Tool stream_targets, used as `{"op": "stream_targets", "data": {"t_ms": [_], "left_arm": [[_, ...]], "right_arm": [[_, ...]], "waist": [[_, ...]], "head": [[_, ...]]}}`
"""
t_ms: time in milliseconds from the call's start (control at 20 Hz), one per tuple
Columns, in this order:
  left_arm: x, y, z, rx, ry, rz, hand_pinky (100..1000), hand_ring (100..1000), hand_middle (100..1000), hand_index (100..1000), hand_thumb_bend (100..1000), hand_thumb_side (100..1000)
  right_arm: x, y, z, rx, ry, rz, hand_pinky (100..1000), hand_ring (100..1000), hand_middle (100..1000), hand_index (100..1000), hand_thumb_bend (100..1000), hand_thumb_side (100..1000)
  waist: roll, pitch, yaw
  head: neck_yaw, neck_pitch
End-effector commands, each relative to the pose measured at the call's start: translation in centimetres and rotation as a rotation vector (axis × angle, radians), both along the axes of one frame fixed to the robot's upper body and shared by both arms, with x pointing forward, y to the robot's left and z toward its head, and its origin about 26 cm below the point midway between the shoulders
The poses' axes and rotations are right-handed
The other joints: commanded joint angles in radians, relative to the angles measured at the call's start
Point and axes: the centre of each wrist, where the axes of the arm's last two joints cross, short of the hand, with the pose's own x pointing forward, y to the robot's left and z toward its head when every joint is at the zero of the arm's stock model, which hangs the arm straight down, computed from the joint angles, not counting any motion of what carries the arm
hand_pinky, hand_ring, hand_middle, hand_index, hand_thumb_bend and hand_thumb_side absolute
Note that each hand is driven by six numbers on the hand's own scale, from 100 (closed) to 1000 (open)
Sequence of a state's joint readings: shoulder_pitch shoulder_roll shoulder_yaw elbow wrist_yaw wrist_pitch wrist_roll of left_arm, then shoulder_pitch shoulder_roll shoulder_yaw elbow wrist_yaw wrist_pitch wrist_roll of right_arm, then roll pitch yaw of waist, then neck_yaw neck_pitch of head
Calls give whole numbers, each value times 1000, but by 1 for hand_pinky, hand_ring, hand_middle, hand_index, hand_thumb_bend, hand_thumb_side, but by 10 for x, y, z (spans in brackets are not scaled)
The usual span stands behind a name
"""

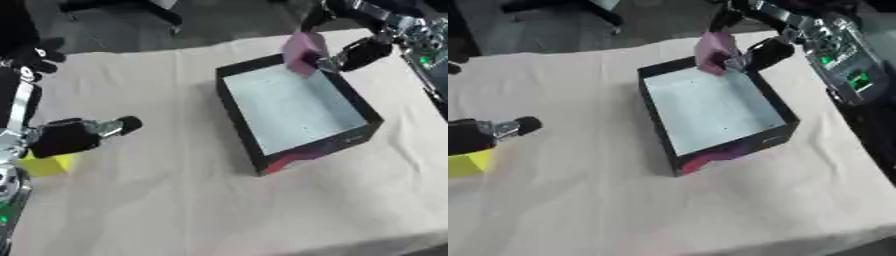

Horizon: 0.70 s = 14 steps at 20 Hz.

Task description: Pick up the objects with one hand, pass them to the other hand, and then place them into the box on the other side of the table.

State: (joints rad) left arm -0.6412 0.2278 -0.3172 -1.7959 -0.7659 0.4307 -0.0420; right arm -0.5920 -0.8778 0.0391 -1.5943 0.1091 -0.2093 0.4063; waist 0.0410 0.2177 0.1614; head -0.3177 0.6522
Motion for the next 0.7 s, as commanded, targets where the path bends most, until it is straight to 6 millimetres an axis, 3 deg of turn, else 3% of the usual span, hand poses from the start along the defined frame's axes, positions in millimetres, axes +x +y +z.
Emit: {"op": "stream_targets", "data": {"t_ms": [50, 400, 550, 650, 700], "left_arm": [[-3, 3, 12, -5, -42, -5, 793, 753, 727, 910, 966, 461], [-3, 2, 13, -10, -43, -12, 795, 752, 726, 905, 970, 462], [-3, 2, 13, -9, -44, -12, 795, 752, 726, 904, 972, 462], [-2, 2, 13, -9, -43, -10, 795, 748, 725, 904, 975, 464], [-2, 2, 13, -9, -43, -10, 795, 746, 725, 903, 974, 466]], "right_arm": [[-4, -9, 14, -53, -31, -10, 781, 754, 278, 682, 316, 100], [2, -14, 8, -80, -3, 24, 801, 775, 332, 728, 320, 100], [3, -15, 7, -108, -5, 46, 830, 829, 465, 813, 420, 100], [2, -15, 7, -139, -19, 64, 860, 895, 610, 884, 541, 199], [1, -15, 8, -154, -30, 71, 867, 911, 647, 898, 558, 216]], "waist": [[-6, -33, 2], [-5, -31, 8], [-5, -31, 9], [-5, -31, 10], [-5, -31, 10]], "head": [[-15, -10], [-5, -6], [0, -6], [5, -5], [8, -5]]}}
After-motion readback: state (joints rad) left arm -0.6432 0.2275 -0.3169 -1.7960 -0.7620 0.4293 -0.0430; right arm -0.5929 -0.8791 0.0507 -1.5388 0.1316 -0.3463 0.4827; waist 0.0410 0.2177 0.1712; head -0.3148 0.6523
